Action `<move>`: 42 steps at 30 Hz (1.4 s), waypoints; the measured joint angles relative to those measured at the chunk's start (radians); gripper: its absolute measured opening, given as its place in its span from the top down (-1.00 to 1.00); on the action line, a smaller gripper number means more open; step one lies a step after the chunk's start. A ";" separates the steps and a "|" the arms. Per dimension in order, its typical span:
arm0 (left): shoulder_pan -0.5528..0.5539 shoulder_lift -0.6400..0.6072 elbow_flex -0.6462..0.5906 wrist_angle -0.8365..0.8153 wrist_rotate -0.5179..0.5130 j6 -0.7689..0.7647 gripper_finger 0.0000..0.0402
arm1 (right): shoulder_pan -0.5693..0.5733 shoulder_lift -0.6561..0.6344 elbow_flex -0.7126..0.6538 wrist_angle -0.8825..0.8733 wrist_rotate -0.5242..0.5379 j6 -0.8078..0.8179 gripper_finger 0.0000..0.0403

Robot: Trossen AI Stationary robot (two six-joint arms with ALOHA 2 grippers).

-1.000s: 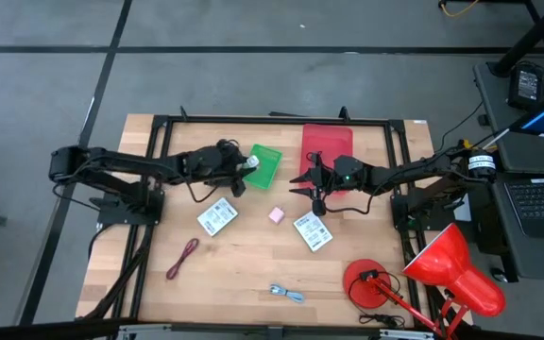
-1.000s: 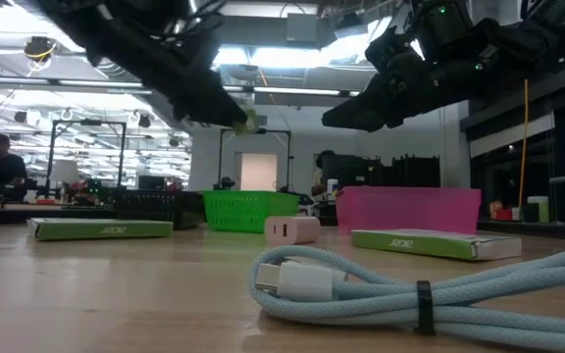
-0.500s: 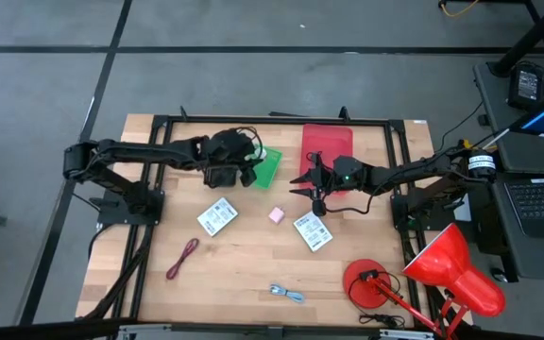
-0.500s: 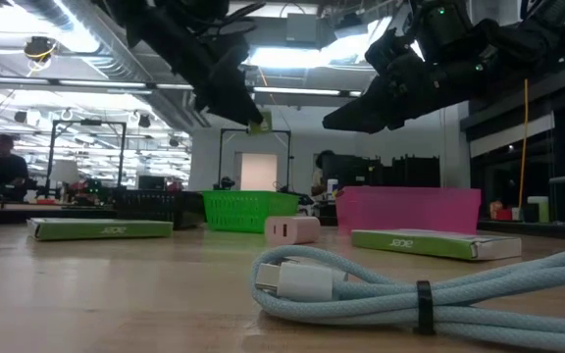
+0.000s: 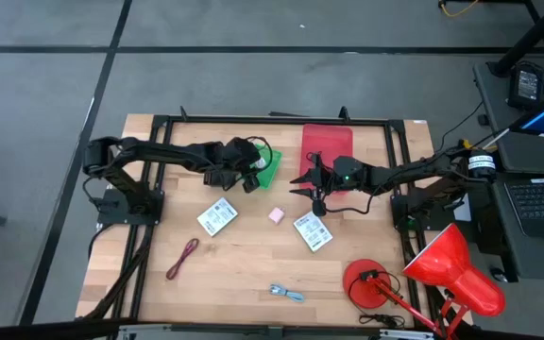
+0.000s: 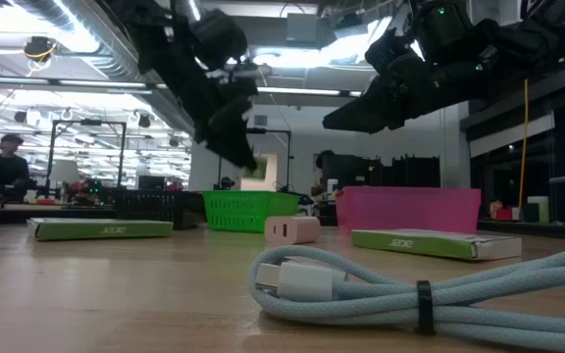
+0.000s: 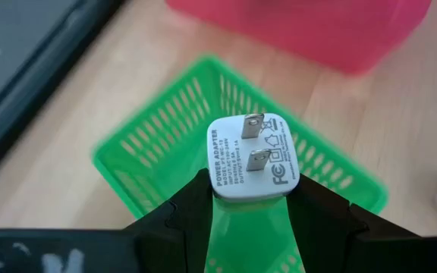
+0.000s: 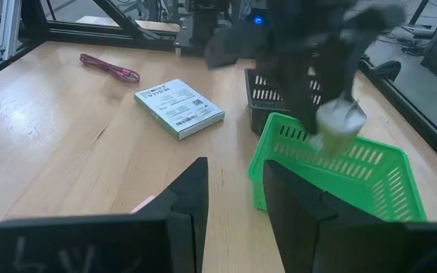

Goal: Pick and place items into bin
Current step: Put the green charger adapter into the green bin

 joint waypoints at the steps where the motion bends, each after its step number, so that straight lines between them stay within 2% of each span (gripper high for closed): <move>1: 0.000 0.016 0.000 0.001 0.008 0.000 0.28 | 0.000 0.000 0.000 0.000 0.000 0.000 0.46; 14: 0.041 0.153 0.000 0.043 0.048 -0.003 0.28 | 0.000 0.000 0.000 0.000 0.000 0.000 0.46; 28: 0.046 0.149 -0.001 0.043 0.048 0.000 0.27 | 0.000 0.000 0.000 0.000 0.000 0.000 0.46; 39: 0.046 0.148 -0.001 0.166 0.036 -0.015 0.11 | 0.000 0.000 0.000 0.000 0.000 0.000 0.46; 42: 0.049 0.148 -0.001 0.168 0.004 -0.016 0.09 | 0.000 0.000 0.000 0.000 0.000 0.000 0.46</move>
